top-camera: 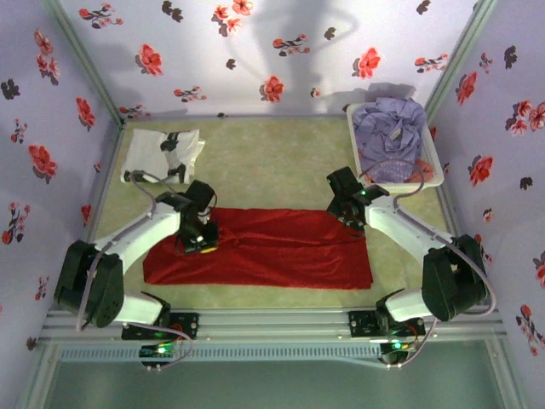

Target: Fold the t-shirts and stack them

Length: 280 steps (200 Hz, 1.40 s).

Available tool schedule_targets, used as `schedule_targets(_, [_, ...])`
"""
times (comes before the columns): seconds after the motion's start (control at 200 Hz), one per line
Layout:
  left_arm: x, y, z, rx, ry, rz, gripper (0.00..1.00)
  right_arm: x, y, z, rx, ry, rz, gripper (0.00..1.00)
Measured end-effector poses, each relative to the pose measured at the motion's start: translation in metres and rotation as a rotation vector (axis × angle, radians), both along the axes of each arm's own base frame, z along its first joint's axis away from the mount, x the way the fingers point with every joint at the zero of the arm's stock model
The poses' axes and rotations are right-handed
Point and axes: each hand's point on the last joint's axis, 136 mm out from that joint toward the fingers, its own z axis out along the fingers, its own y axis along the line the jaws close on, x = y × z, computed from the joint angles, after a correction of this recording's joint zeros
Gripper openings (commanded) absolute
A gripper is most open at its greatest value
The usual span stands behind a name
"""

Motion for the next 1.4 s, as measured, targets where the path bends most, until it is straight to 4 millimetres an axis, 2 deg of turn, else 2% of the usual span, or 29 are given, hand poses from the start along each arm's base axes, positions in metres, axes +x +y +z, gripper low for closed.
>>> schedule_targets(0.22, [-0.047,-0.010,-0.024,0.001,0.077,0.003,0.00,-0.001,0.003,-0.004,0.020,-0.002,0.006,0.61])
schedule_targets(0.38, [-0.051,-0.019,-0.018,-0.005,0.064,0.004,0.00,0.002,0.007,-0.004,0.039,-0.013,0.011,0.61])
schedule_targets(0.405, [-0.048,-0.018,-0.015,0.000,0.059,0.007,0.00,0.002,0.007,-0.004,0.041,-0.013,0.012,0.61])
schedule_targets(0.465, [-0.037,-0.018,-0.005,0.011,0.039,0.010,0.26,0.002,0.008,-0.004,0.046,-0.012,0.014,0.61])
schedule_targets(0.495, [-0.029,-0.019,0.002,0.013,0.027,0.014,0.34,0.002,0.008,-0.004,0.048,-0.011,0.015,0.61])
schedule_targets(0.54, [-0.011,-0.019,0.013,0.020,0.003,0.025,0.41,0.001,0.008,-0.004,0.048,-0.011,0.015,0.61])
schedule_targets(0.605, [0.015,-0.018,0.025,0.031,-0.032,0.031,0.44,0.001,0.009,-0.004,0.049,-0.010,0.015,0.61])
schedule_targets(0.685, [0.045,-0.014,0.032,0.055,-0.066,0.034,0.46,0.001,0.009,-0.005,0.051,-0.009,0.016,0.61])
schedule_targets(0.755, [0.064,-0.010,0.031,0.085,-0.067,0.021,0.47,0.001,0.009,-0.004,0.051,-0.010,0.016,0.61])
schedule_targets(0.97, [0.105,-0.004,0.002,0.161,-0.012,-0.042,0.46,0.001,0.009,-0.005,0.051,-0.009,0.016,0.61])
schedule_targets(1.1, [0.117,-0.006,-0.012,0.174,0.014,-0.069,0.44,0.000,0.008,-0.005,0.049,-0.006,0.016,0.61])
schedule_targets(1.23, [0.118,-0.006,-0.019,0.180,0.031,-0.085,0.34,0.000,0.008,-0.005,0.049,-0.006,0.016,0.61])
schedule_targets(1.4, [0.117,-0.006,-0.020,0.181,0.033,-0.089,0.34,0.000,0.008,-0.006,0.048,-0.003,0.016,0.61])
